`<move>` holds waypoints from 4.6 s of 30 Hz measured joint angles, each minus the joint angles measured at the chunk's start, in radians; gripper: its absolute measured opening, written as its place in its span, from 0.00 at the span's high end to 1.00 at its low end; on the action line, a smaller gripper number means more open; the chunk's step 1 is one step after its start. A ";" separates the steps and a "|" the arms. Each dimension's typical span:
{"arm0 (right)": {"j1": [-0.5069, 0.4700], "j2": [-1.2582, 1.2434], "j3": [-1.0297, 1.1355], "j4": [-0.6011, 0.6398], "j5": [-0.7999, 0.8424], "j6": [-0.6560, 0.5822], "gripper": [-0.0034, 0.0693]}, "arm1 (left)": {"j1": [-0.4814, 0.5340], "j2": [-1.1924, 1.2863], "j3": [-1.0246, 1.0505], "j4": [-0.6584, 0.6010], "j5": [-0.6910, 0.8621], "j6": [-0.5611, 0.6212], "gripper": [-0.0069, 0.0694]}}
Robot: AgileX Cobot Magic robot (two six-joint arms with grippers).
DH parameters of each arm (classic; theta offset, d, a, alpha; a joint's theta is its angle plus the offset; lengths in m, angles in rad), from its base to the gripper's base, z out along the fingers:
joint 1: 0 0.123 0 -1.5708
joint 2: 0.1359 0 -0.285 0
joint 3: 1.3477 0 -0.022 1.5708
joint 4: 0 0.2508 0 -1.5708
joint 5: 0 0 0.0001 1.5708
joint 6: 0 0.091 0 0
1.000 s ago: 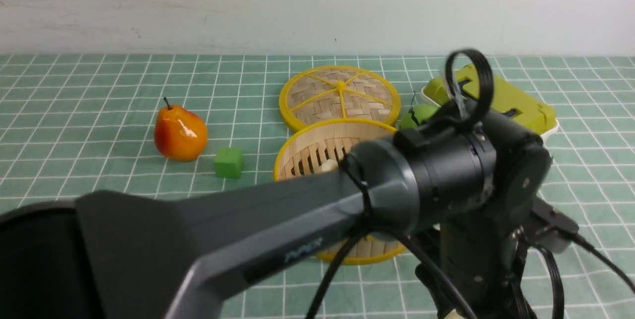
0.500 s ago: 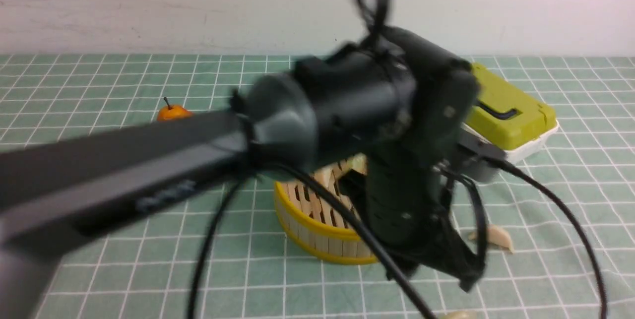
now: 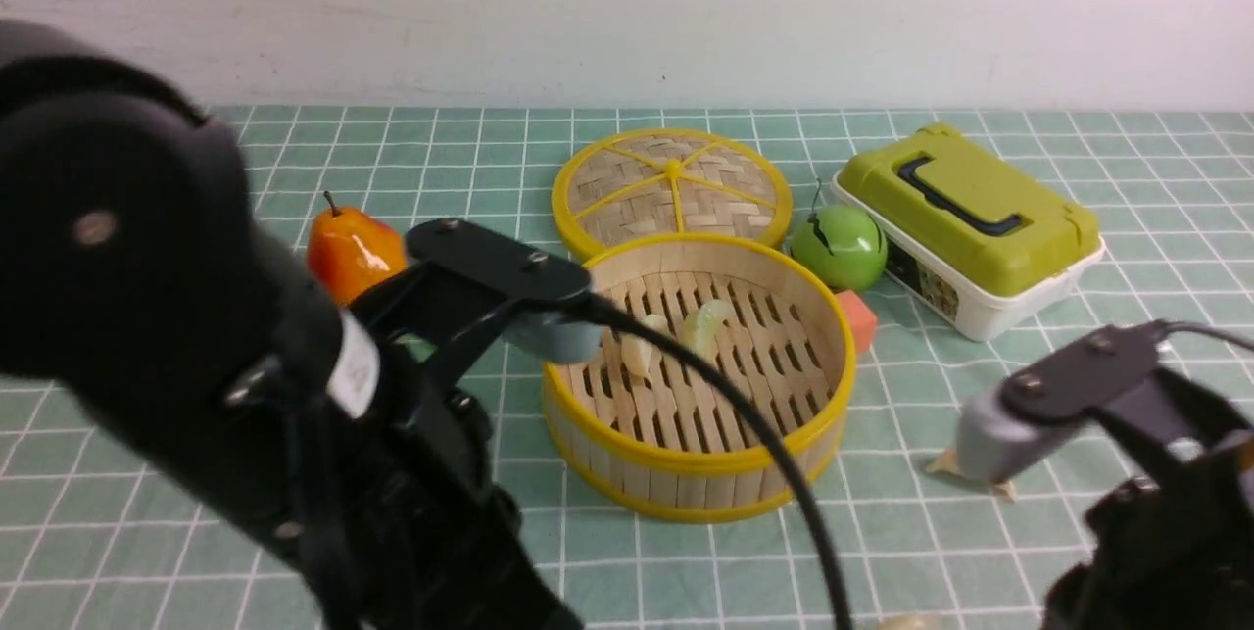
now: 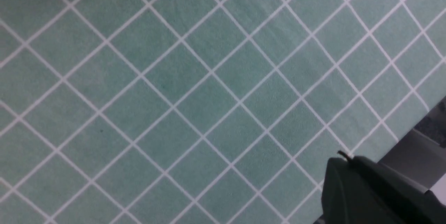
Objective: Put the dumplings into the steamer on the table with the blue tablecloth.
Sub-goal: 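Reach for and grasp a dumpling lying on the table beside the steamer, then place the dumpling in the bamboo steamer basket with the right gripper, then reach for and grasp a dumpling lying on the table beside the steamer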
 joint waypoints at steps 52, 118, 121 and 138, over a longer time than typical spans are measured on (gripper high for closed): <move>0.023 0.497 -0.007 -0.207 -0.418 0.422 0.45 | 0.000 -0.135 0.151 0.038 -0.057 0.000 0.93; -0.301 0.591 -0.461 -0.210 -0.014 -0.187 0.23 | 0.000 -0.145 0.151 0.046 -0.047 -0.023 0.92; -0.318 0.645 -0.430 -0.213 -0.101 -0.239 0.23 | 0.000 -0.145 0.151 0.046 -0.062 -0.023 0.91; -0.318 0.768 -0.427 -0.288 -0.231 -0.256 0.65 | 0.000 -0.145 0.151 0.046 -0.069 -0.023 0.90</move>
